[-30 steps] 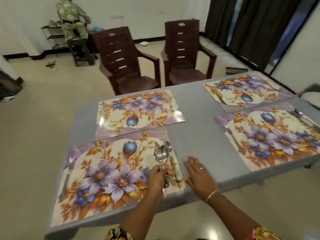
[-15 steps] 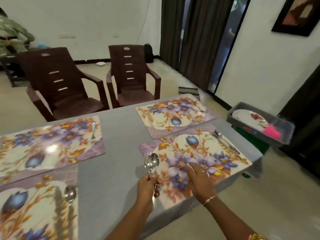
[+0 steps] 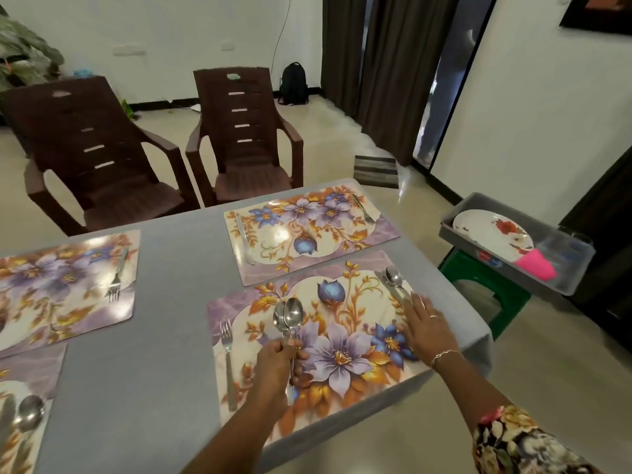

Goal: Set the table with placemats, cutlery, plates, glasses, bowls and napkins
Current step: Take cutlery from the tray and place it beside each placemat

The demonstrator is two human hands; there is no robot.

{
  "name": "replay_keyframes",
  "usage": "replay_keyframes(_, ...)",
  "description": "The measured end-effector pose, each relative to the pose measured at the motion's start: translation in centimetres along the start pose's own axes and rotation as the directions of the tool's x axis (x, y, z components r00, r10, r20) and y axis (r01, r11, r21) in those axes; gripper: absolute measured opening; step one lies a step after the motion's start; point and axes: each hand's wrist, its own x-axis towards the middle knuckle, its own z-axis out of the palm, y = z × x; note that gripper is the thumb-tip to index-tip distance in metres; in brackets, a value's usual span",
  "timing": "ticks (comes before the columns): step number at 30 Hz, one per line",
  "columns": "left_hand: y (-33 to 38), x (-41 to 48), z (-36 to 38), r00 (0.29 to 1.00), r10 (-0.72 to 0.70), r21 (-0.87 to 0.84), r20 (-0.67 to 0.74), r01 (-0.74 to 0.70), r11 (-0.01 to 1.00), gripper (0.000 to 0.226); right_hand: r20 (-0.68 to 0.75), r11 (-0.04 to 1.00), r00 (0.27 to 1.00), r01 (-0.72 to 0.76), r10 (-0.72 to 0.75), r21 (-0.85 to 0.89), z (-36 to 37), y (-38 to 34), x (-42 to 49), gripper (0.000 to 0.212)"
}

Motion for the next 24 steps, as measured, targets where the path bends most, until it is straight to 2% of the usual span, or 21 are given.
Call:
replay_keyframes(3,-0.5,1.0,0.1,1.000,0.003,0.036,-0.028,-0.002,0.999,0.023,0.058,0.999,0.997,0.046,-0.046,0.001,0.7,1.1,1.8,0.067)
replay_keyframes(7,-1.0,1.8,0.4,0.999,-0.030,-0.002,-0.043,0.029,1.000,0.016,0.090,0.994,0.990,0.108,-0.110,0.025,1.6,1.9,3.4,0.120)
replay_keyframes(9,-1.1,2.0,0.7,0.998,-0.032,0.013,-0.045,0.033,0.999,0.017,0.092,0.994,0.990,0.105,-0.108,0.038,2.0,2.0,3.6,0.133)
replay_keyframes(17,-1.9,2.9,2.4,0.999,-0.036,0.048,-0.021,0.037,0.998,0.025,0.068,0.996,0.994,0.079,-0.081,0.037,3.0,2.0,2.9,0.120)
replay_keyframes(20,-2.0,2.8,3.0,1.000,-0.029,0.075,-0.012,0.030,0.997,0.022,0.099,0.998,0.993,0.057,-0.061,0.041,2.8,2.0,2.2,0.131)
replay_keyframes(24,-2.7,3.0,3.3,1.000,-0.028,0.120,-0.001,0.028,0.992,0.022,0.102,0.998,0.993,0.051,-0.055,0.046,2.5,1.8,1.5,0.135)
